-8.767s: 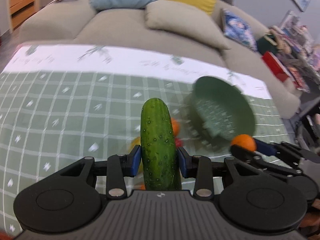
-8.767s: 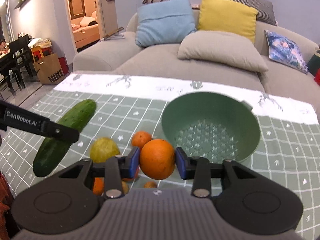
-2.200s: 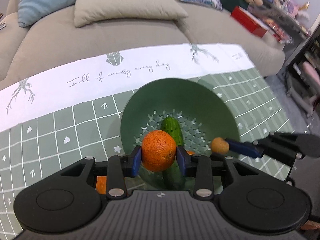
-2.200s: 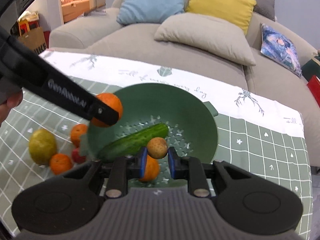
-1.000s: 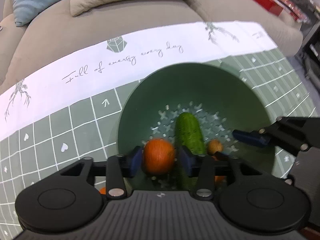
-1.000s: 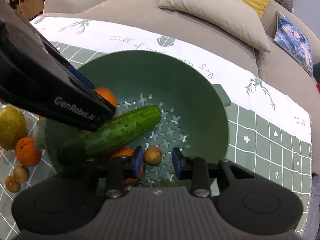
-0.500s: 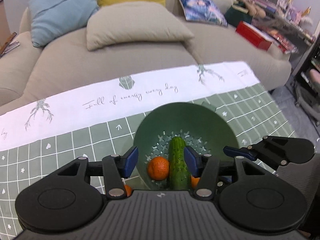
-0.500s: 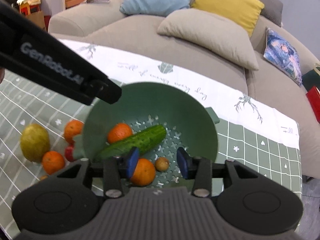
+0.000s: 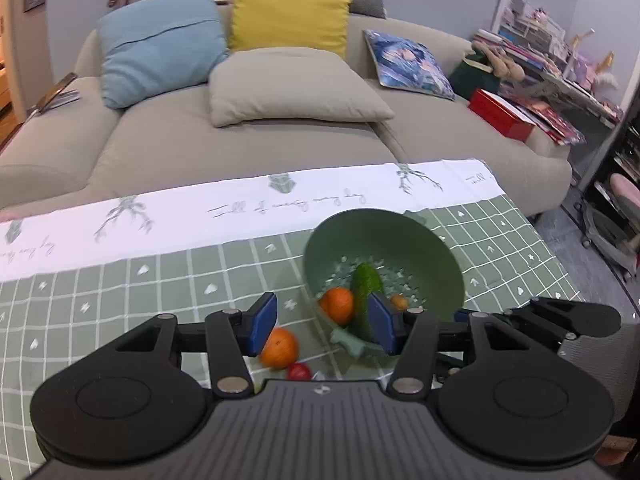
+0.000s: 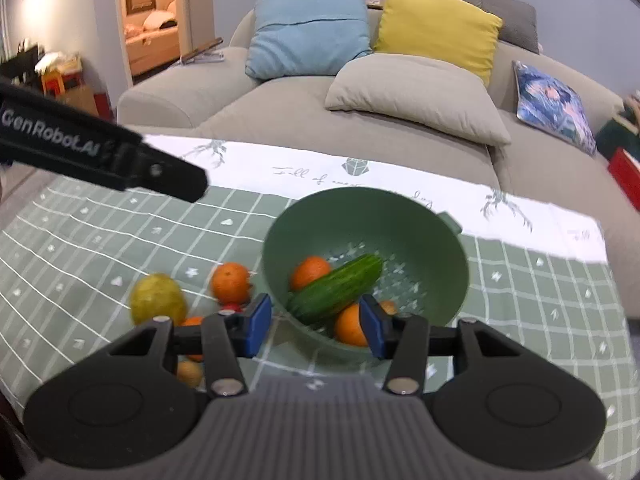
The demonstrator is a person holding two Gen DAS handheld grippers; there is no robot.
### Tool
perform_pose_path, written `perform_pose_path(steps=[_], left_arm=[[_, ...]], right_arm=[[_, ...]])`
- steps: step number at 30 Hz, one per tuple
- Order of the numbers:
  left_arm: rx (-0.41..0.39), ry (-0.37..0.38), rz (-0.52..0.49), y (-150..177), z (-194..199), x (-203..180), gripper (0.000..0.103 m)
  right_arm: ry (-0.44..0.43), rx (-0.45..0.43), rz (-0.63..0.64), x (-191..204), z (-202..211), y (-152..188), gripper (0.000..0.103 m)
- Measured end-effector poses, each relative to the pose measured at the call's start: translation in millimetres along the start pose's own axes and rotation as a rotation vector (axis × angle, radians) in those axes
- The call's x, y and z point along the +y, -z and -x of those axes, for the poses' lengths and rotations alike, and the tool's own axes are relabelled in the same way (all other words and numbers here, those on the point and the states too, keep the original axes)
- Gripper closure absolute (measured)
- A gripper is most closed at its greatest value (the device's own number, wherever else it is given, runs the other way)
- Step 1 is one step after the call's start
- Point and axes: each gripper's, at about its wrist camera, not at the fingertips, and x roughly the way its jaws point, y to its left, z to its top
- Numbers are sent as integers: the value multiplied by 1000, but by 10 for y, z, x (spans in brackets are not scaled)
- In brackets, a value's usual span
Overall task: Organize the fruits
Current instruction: 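Withdraw both tools from the colander toward the remaining fruits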
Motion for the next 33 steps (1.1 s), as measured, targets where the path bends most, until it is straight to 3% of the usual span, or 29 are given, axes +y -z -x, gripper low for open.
perform_pose_path(steps=[8,17,33], left_arm=[[8,-78,6,453,135,241,41],[74,-85,48,898,48,435,41],[140,-67,140,999,-392,655,41]], right_arm=[[-23,-29,-94,230,108,277,57],[-53,6,-121,423,30,501,57],[-93,131,-157,457,-551,521,60]])
